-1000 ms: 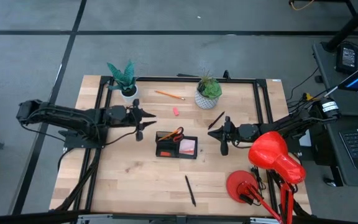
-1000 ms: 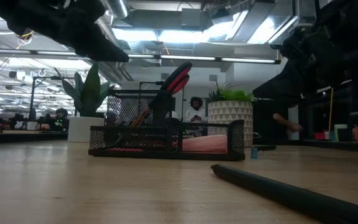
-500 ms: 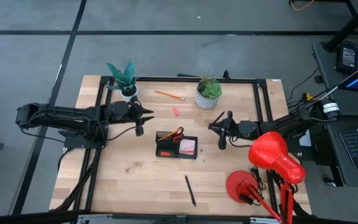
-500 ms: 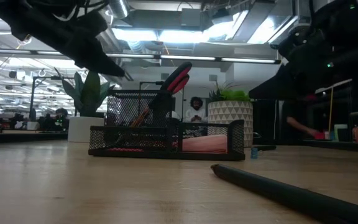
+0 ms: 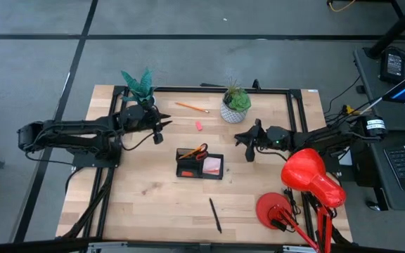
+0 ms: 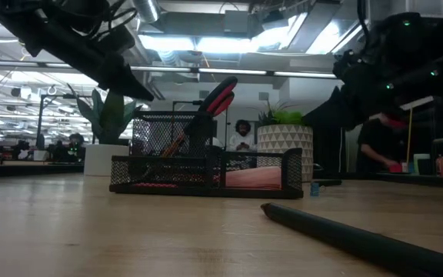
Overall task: Pick and place office supplies into organizer
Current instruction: Put the top black pen into the desk organizer
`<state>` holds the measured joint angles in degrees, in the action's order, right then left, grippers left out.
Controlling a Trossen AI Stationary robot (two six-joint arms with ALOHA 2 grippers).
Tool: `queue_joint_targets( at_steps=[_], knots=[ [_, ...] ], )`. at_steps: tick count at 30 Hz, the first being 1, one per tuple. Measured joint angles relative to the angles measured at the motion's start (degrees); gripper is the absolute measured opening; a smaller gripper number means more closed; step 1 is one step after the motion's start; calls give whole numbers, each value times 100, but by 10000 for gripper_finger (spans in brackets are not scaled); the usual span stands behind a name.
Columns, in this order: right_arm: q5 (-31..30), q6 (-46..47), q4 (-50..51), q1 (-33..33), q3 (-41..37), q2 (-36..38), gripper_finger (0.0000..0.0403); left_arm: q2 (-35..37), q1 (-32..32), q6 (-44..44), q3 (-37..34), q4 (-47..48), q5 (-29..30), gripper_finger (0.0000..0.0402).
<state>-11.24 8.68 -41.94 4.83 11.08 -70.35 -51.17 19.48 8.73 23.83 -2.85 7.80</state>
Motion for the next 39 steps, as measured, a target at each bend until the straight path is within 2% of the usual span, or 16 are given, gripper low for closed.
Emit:
queue_joint_targets(
  at_steps=[3, 7, 9, 12, 15, 20, 23, 28, 32, 39],
  knots=[
    [93, -6, 1097, 5, 433, 0, 23, -80, 120, 39, 0, 0, -1, 97],
    [84, 158, 3975, 5, 1483, -3, 5, -328, 246, 327, -2, -131, -1, 97],
    [80, 154, 5158, 5, 2009, -4, 4, -501, 318, 693, -4, -489, 0, 97],
    [79, 88, 6162, 13, 2686, -4, 12, -777, 421, 978, -4, -1247, -7, 97],
    [76, -384, 6501, 29, 3150, -4, 21, -982, 521, 996, -2, -1774, -229, 97],
    [75, -1090, 6599, 30, 3525, -4, 31, -1162, 620, 1003, -2, -1784, -762, 97],
    [71, -1375, 6867, 32, 3631, -4, 38, -1255, 619, 964, -2, -1664, -803, 97],
    [47, -1261, 7548, 157, 3695, -4, 67, -1372, 619, 624, -2, -1458, -817, 97],
    [-4, -1707, 7919, 309, 3691, -91, 99, -1472, 619, 521, -2, -1539, -1012, 97],
    [23, -2743, 7920, 535, 3690, -577, 142, -1461, 619, -230, -2, -1673, -1563, 97]
  ],
)
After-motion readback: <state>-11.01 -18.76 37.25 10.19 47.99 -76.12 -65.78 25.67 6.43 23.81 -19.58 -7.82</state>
